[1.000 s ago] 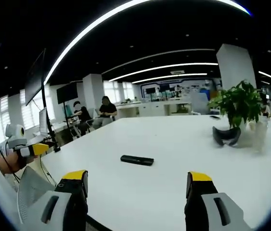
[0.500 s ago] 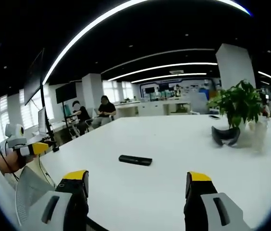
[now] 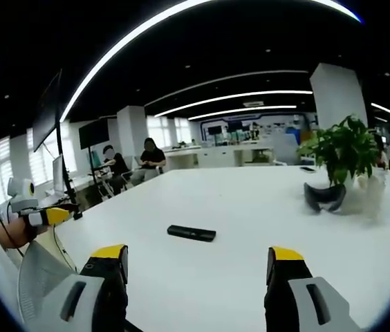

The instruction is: Press the specified remote control buttons in sequence, fully releasing each button before pressing the next.

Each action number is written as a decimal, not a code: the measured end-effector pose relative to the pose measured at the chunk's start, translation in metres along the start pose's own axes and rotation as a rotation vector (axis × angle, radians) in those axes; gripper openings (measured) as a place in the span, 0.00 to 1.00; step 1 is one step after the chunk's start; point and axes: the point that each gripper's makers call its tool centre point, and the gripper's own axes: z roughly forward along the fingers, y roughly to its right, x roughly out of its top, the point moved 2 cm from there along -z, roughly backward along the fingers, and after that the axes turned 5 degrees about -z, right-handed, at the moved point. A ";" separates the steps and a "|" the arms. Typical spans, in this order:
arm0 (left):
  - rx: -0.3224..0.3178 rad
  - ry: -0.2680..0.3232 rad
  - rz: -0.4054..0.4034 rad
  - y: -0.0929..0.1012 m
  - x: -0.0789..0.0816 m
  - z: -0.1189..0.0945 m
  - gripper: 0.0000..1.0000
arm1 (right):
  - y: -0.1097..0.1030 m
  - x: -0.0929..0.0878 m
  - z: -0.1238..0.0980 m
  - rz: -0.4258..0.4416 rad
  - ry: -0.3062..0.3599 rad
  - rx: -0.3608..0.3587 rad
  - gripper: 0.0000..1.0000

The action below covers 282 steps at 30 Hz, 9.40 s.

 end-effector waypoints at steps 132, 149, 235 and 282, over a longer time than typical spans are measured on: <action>-0.728 -1.084 0.863 -0.006 -0.140 0.201 0.23 | 0.001 -0.061 0.057 -0.250 -0.395 0.198 0.44; -0.677 -1.039 0.814 0.008 -0.150 0.159 0.23 | -0.043 -0.075 0.070 -0.315 -0.442 0.349 0.40; -0.820 -1.109 0.945 0.047 -0.174 0.076 0.23 | -0.065 -0.128 0.080 -0.657 -0.700 0.709 0.00; -0.806 -1.069 0.889 0.046 -0.173 0.076 0.23 | -0.086 -0.119 0.091 -0.603 -0.642 0.736 0.00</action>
